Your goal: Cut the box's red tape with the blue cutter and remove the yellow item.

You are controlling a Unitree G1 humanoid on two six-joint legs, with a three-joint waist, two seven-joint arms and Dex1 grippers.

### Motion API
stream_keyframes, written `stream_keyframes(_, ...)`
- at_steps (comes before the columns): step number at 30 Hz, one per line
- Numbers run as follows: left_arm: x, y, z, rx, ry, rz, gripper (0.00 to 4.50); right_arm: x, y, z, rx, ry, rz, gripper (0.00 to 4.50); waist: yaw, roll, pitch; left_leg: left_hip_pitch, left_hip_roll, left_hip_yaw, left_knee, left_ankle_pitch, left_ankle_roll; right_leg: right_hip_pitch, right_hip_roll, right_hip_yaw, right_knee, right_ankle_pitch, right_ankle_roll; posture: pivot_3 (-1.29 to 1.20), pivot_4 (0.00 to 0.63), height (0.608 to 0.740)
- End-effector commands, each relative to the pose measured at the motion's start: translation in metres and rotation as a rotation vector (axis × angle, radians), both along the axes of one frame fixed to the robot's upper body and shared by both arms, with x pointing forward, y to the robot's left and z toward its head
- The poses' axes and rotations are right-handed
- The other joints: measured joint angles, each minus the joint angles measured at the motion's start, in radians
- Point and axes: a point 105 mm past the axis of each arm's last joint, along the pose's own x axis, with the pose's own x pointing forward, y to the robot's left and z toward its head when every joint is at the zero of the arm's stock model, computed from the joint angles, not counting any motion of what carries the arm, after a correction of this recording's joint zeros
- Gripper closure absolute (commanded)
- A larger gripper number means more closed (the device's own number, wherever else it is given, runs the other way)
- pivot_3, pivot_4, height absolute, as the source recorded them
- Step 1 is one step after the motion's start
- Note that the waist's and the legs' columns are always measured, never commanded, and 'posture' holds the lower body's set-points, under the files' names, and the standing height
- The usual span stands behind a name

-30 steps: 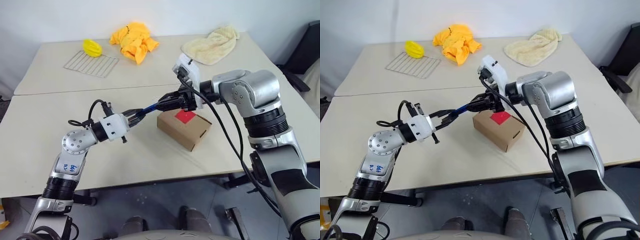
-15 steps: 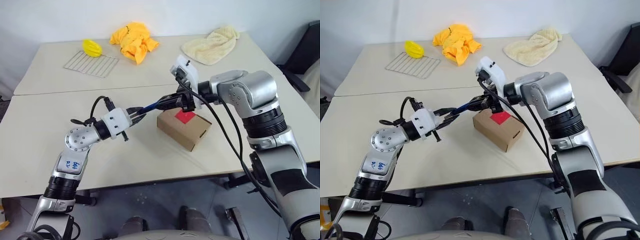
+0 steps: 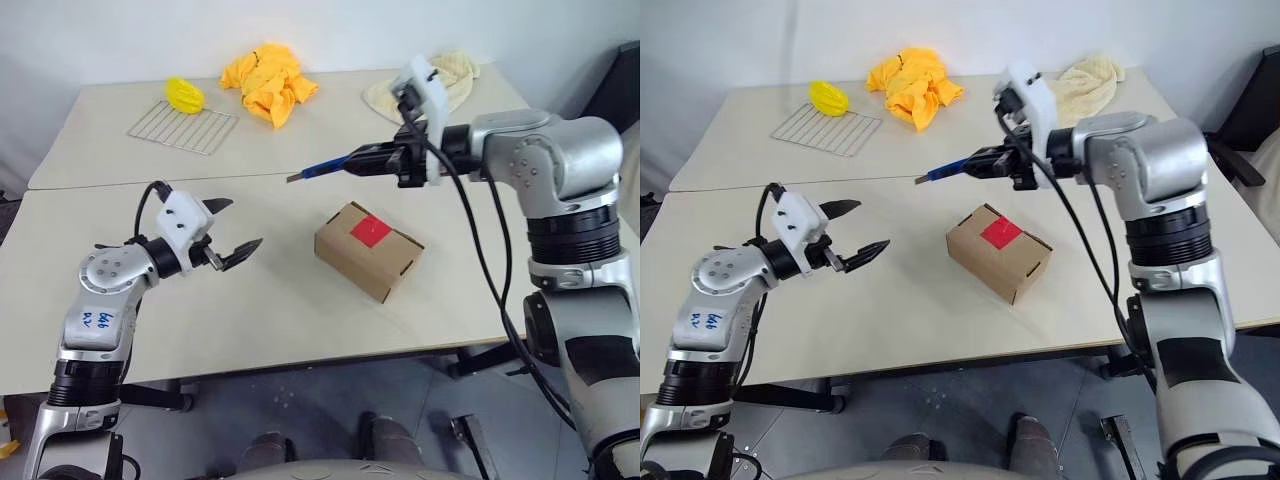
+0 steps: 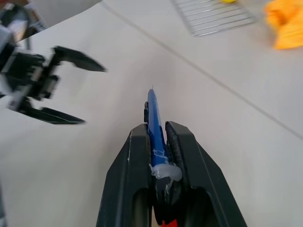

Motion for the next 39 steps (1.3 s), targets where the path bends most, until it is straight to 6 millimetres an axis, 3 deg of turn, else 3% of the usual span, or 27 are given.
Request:
stream_keyframes(1,-0.005,-0.026,0.017,-0.083,-0.011,-0.079,0.04,-0.006,-0.023,0.017,0.044,-0.076,-0.075,4.32,0.004,0.0,0.0,0.0,0.0,0.0,0.0,0.0,0.0,0.0,0.0,0.0,0.0,0.0,0.0,0.0,0.15,0.74)
stream_keyframes(2,-0.005,-0.035,0.018,-0.105,0.002,-0.104,0.04,-0.006,-0.027,0.016,0.05,-0.078,-0.098,4.32,0.008,0.0,0.0,0.0,0.0,0.0,0.0,0.0,0.0,0.0,0.0,0.0,0.0,0.0,0.0,0.0,0.15,0.74)
stream_keyframes(5,-0.008,-0.06,0.021,-0.149,0.023,-0.204,0.63,-0.008,-0.041,0.013,0.06,-0.086,-0.164,4.32,0.014,-0.001,0.0,0.0,0.0,0.001,0.0,0.0,0.0,0.0,0.0,0.0,-0.001,0.0,0.0,0.0,0.15,0.74)
stream_keyframes(10,-0.004,-0.109,0.024,-0.244,0.106,-0.352,2.17,-0.02,-0.062,0.005,0.064,-0.109,-0.267,4.32,0.03,-0.001,0.0,-0.001,0.0,0.001,0.001,0.0,0.0,0.0,0.0,0.0,-0.001,0.0,0.0,0.0,0.15,0.74)
stream_keyframes(18,0.006,-0.14,0.006,-0.214,0.346,-0.368,4.49,-0.037,-0.07,-0.003,0.045,-0.119,-0.333,4.32,0.022,-0.001,0.001,0.0,-0.001,0.002,0.001,0.0,0.0,0.0,0.0,0.001,-0.001,0.0,0.0,0.0,0.15,0.74)
stream_keyframes(28,0.017,-0.153,-0.024,-0.119,0.435,-0.317,4.49,-0.05,-0.064,-0.033,-0.039,-0.066,-0.327,4.32,0.036,-0.001,0.001,-0.001,-0.001,0.002,0.001,0.0,0.0,0.0,0.0,0.001,-0.001,0.0,0.0,0.0,0.15,0.74)
stream_keyframes(39,0.022,-0.166,-0.025,-0.112,0.405,-0.322,4.49,-0.036,-0.064,-0.049,-0.093,-0.058,-0.353,4.32,0.047,-0.001,0.001,-0.001,-0.001,0.002,0.003,0.0,0.0,0.0,0.0,0.002,-0.001,0.0,0.001,0.0,0.15,0.74)
